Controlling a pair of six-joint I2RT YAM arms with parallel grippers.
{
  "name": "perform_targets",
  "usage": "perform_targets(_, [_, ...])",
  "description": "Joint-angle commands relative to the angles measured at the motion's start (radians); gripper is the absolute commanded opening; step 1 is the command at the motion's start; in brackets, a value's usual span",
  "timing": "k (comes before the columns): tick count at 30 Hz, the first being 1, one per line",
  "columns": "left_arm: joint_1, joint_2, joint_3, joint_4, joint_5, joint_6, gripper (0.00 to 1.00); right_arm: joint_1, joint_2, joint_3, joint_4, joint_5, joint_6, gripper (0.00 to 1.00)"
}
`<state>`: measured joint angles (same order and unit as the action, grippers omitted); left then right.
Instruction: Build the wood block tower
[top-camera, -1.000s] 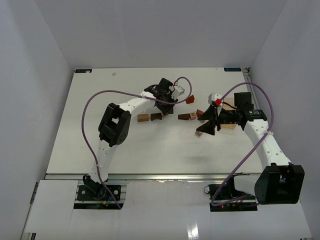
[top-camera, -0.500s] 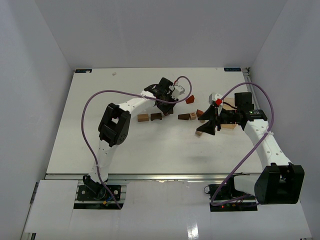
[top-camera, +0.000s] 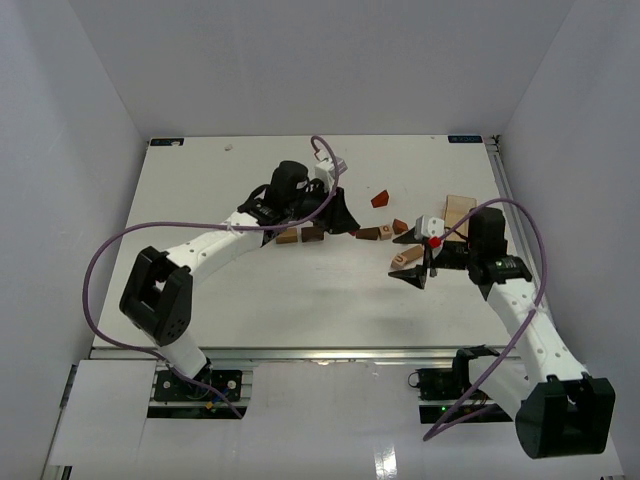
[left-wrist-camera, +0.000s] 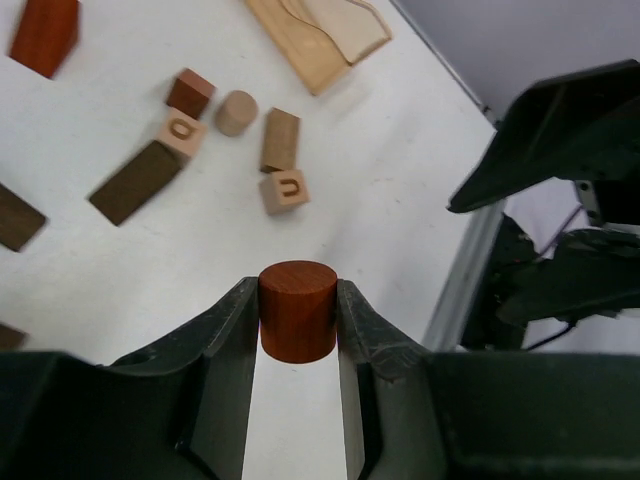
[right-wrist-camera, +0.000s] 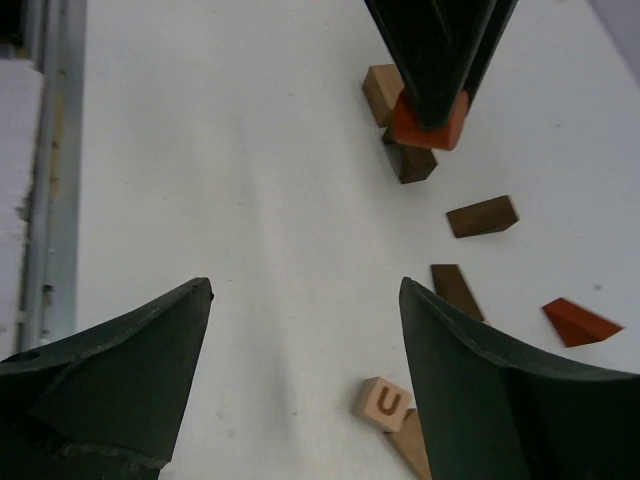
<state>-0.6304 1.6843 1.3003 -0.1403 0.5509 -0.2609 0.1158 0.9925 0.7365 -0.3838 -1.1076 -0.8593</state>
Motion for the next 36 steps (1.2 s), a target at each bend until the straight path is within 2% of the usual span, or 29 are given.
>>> perform_targets(1, [0.003, -0.057, -0.189, 0.348, 0.152, -0.286, 0.1, 0.085, -0.114, -0.127, 0.401, 0.143, 0.169, 0.88])
perform_targets(4, [0.003, -0.082, -0.271, 0.511, 0.172, -0.442, 0.09, 0.172, -0.164, -0.177, 0.503, 0.238, 0.203, 0.95])
perform_targets(18, [0.003, -0.056, -0.371, 0.833, 0.194, -0.682, 0.08, 0.309, -0.09, -0.167, 0.605, 0.455, 0.286, 0.97])
perform_targets(23, [0.003, -0.037, -0.378, 0.861, 0.202, -0.707, 0.08, 0.321, -0.071, -0.166, 0.644, 0.491, 0.298, 0.97])
perform_targets(36, [0.001, -0.02, -0.375, 0.883, 0.212, -0.727, 0.09, 0.351, -0.023, -0.114, 0.649, 0.507, 0.284, 0.83])
